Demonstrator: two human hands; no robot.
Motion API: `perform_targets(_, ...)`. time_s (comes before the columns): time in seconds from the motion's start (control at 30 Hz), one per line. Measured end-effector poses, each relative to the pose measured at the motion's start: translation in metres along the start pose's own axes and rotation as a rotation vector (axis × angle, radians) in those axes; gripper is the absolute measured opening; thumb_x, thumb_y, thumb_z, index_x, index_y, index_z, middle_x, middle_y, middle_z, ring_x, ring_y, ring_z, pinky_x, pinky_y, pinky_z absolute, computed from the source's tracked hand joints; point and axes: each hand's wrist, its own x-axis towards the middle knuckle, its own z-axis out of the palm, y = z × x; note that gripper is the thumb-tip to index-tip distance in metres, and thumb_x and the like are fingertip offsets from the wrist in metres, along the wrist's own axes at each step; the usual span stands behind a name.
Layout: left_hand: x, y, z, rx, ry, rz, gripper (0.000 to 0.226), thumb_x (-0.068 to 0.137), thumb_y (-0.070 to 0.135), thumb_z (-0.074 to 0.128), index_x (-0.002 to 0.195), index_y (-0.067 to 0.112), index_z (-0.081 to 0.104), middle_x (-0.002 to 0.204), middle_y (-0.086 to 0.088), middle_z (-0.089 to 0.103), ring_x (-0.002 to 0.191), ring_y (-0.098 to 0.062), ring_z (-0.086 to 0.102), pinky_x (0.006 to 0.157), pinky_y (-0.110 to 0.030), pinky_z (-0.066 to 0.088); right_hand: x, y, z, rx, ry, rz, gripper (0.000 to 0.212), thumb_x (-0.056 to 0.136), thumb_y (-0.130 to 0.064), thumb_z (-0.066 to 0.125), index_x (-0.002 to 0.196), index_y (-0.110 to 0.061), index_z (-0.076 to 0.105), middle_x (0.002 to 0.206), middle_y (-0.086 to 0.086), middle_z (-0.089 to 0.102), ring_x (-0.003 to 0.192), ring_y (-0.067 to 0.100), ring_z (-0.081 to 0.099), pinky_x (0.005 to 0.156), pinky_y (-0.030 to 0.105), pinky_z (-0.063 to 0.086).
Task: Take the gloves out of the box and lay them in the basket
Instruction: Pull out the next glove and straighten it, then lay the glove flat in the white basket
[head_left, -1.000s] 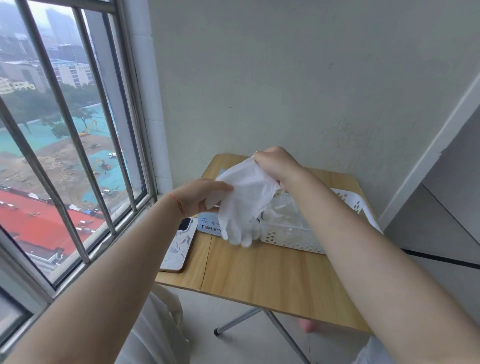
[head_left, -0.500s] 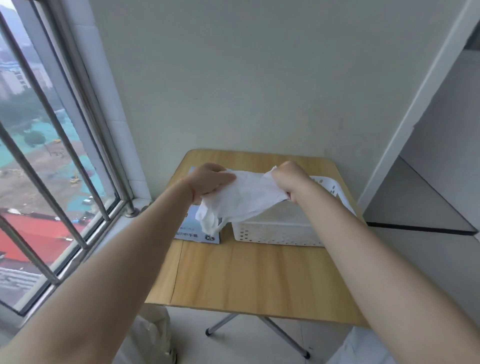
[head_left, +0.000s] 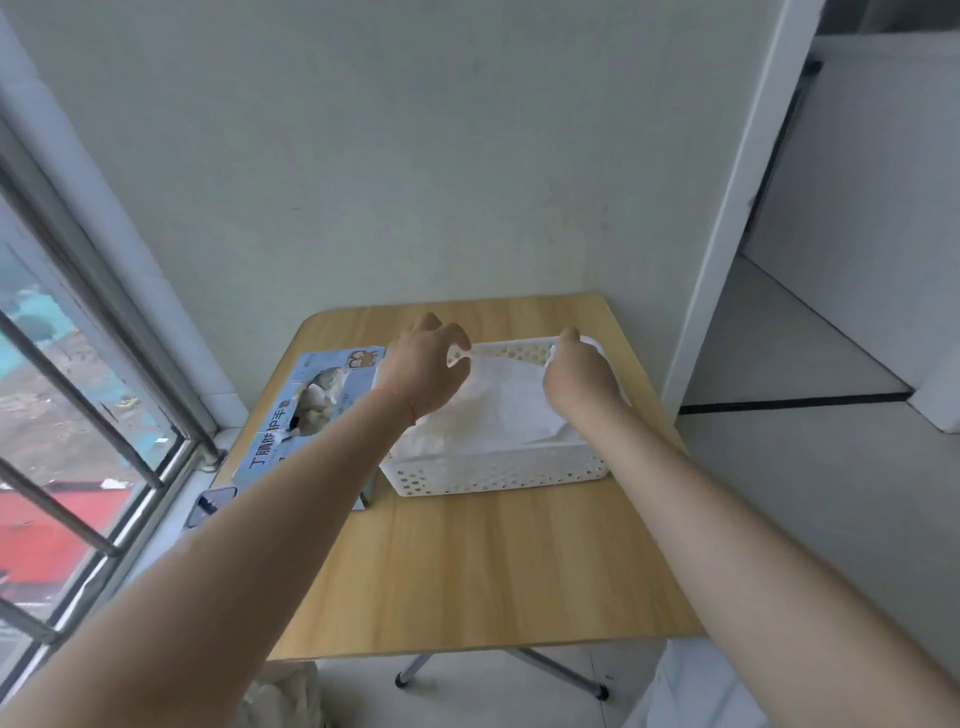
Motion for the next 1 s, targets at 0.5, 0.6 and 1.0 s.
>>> perform_targets(0.5, -0.025, 0.009, 0.023, 0.298, -0.679, 0.082, 0.066, 0.095, 0.052, 0.050, 0.152, 0.042, 0.018, 0.159, 0.002, 0.017, 0.146, -0.028, 0.016, 0.117, -0.059, 0.015, -0.001, 0.006, 0.011, -0.445, -0.120, -0.161, 0.065, 0.087, 0.005, 0.051, 0.145, -0.004, 0.024, 0.127, 0.018, 0.051, 0.106, 0.033, 0.058, 0.067, 0.035, 0.045)
perform_targets(0.6, -0.025, 0.011, 0.024, 0.273, -0.720, 0.064, 0.065, 0.096, 0.049, 0.050, 0.153, 0.040, 0.018, 0.161, 0.000, 0.015, 0.148, -0.029, 0.014, 0.117, -0.060, 0.013, -0.004, 0.005, 0.008, -0.477, -0.146, -0.166, 0.070, 0.086, 0.005, 0.054, 0.147, -0.004, 0.022, 0.133, 0.019, 0.046, 0.110, 0.034, 0.057, 0.070, 0.036, 0.045)
perform_targets(1.0, -0.031, -0.058, -0.051, -0.141, 0.003, -0.189, 0.017, 0.092, 0.024, 0.059, 0.104, 0.024, 0.071, 0.112, -0.002, 0.058, 0.104, -0.025, 0.059, 0.091, -0.032, 0.046, -0.012, -0.090, 0.030, -0.320, 0.062, -0.467, 0.022, 0.090, 0.000, 0.050, 0.111, -0.007, 0.050, 0.109, 0.013, 0.054, 0.082, 0.032, 0.060, 0.055, 0.032, 0.034)
